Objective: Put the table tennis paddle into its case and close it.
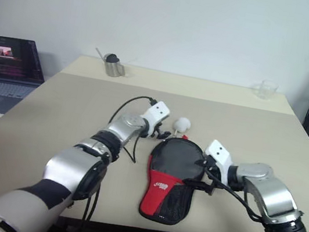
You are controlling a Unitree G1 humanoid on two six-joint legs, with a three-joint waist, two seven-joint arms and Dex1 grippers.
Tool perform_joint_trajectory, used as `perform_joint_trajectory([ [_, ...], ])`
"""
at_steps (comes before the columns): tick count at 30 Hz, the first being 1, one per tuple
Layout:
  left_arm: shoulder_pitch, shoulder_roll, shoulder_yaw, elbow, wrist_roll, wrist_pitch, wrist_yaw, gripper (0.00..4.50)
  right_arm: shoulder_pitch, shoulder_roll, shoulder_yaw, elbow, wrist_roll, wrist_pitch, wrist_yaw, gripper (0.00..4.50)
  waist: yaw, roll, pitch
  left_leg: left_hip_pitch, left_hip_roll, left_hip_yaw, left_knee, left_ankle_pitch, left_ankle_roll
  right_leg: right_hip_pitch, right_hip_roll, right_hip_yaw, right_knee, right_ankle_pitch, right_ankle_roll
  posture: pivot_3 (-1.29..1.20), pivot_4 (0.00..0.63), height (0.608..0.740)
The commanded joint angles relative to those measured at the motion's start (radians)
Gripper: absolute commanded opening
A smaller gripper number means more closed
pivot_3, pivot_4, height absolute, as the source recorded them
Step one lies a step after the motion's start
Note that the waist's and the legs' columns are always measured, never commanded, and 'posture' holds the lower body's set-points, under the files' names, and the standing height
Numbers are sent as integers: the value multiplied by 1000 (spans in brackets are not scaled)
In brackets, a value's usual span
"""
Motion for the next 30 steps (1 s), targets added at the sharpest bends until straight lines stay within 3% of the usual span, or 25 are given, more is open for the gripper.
perform_joint_trajectory([
  [1,28,51,1,-105,-45,-32,-171,4073,-34,-10,-115,25,5,-16,-68,4452,-1,0,0,0,0,0,0,0,0,0,0,0,0,0,0,0,150,740],
  [5,99,103,-1,-283,-125,-10,-431,4073,-72,17,-145,78,-15,-6,-148,4452,1,0,0,0,0,1,0,0,0,-1,0,0,1,0,0,0,150,740],
  [11,160,195,31,-486,-203,73,-515,4073,-89,48,-151,81,-8,3,-208,4452,-2,0,0,-1,1,0,0,0,0,-2,0,3,1,0,-1,0,150,740],
  [16,265,186,16,-825,-376,247,-683,4073,-163,100,-171,168,-28,-6,-302,4452,0,0,0,-1,1,0,0,0,0,-2,0,3,2,0,-1,0,150,740],
  [19,317,103,-29,-918,-390,304,-621,4073,-279,179,-196,326,-72,-36,-439,4452,1,1,0,-1,1,0,3,0,1,-2,0,3,3,0,0,0,150,740],
  [21,339,-24,-56,-846,-324,208,-422,4073,-361,235,-202,424,-79,-52,-485,4452,5,1,0,0,1,0,4,1,1,0,0,3,3,1,1,0,150,740],
  [23,356,-92,-81,-794,-274,156,-299,4073,-418,276,-208,503,-88,-75,-520,4452,6,1,0,0,1,0,5,1,2,2,-1,3,3,1,1,0,150,740],
  [30,432,-150,-99,-800,-236,198,-108,4073,-569,386,-247,784,-110,-142,-641,4452,-4,1,0,0,2,0,1,1,2,-2,0,6,3,1,1,0,150,740],
])
